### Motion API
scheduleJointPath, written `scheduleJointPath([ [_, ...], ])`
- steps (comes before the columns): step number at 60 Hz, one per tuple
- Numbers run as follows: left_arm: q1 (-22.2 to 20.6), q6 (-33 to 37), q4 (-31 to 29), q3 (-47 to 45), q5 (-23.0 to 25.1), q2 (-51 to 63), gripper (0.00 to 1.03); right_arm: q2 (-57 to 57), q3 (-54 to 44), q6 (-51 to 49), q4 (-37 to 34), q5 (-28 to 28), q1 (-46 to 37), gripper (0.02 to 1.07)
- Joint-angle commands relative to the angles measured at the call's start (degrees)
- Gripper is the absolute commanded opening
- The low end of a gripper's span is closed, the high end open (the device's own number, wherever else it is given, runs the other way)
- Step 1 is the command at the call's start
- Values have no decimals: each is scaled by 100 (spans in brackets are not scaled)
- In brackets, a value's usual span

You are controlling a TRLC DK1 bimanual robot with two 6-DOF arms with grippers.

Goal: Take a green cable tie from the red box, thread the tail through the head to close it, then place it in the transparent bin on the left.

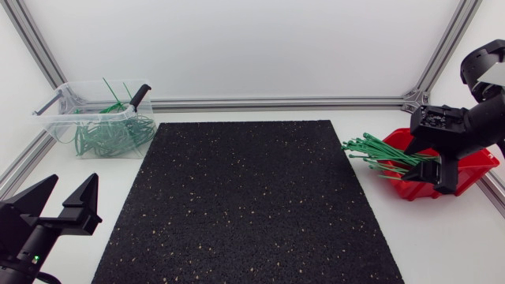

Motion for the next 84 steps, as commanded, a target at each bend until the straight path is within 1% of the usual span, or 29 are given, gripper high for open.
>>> scheduleJointPath([
  [1, 41, -100, -117, -231, -37, -12, 99, 127, -289, -574, 115, -13, -68, 74],
  [5, 33, -100, -117, -222, -37, -12, 99, 224, -412, -750, 177, 5, -68, 74],
  [8, 41, -100, -117, -231, -37, -12, 99, 268, -535, -829, 370, 40, -76, 74],
  [14, 41, -100, -126, -222, -28, -12, 99, 443, -615, -1022, 458, 75, -68, 61],
  [19, 41, -100, -126, -222, -37, -12, 99, 566, -606, -1084, 476, 84, -68, 60],
  [24, 41, -100, -126, -222, -37, -12, 99, 672, -615, -1154, 520, 84, -33, 51],
  [28, 41, -91, -126, -222, -37, -12, 99, 733, -650, -1154, 739, 137, -24, 50],
  [31, 33, -91, -126, -222, -37, -12, 99, 786, -632, -1154, 783, 137, -24, 50],
  [33, 33, -100, -126, -222, -37, -12, 99, 804, -615, -1172, 792, 137, -24, 48],
  [41, 15, -91, -126, -222, -37, -12, 99, 1041, -623, -1172, 1021, 198, -24, 48],
  [44, 15, -100, -126, -222, -37, -12, 99, 1103, -632, -1172, 1126, 207, -15, 44],
  [48, 15, -91, -126, -222, -37, -12, 99, 1155, -641, -1189, 1135, 207, -15, 43],
  [51, 6, -100, -126, -222, -37, -12, 99, 1182, -641, -1207, 1152, 207, -15, 38],
  [55, -3, -100, -126, -231, -37, -12, 99, 1190, -650, -1225, 1152, 207, -6, 38],
  [63, -11, -100, -126, -231, -37, -12, 99, 1155, -702, -1251, 1179, 216, 3, 31],
  [65, -11, -100, -126, -231, -37, -12, 99, 1155, -711, -1251, 1196, 225, 3, 30],
  [67, -11, -100, -126, -222, -37, -12, 99, 1155, -729, -1260, 1240, 251, 3, 27],
  [79, -11, -100, -126, -222, -37, -12, 99, 1032, -764, -1233, 1302, 321, 11, 18],
  [82, -11, -100, -126, -222, -37, -4, 99, 953, -746, -1225, 1311, 330, 29, 15],
  [84, -20, -100, -126, -231, -37, -4, 99, 927, -720, -1225, 1311, 321, 38, 11],
])
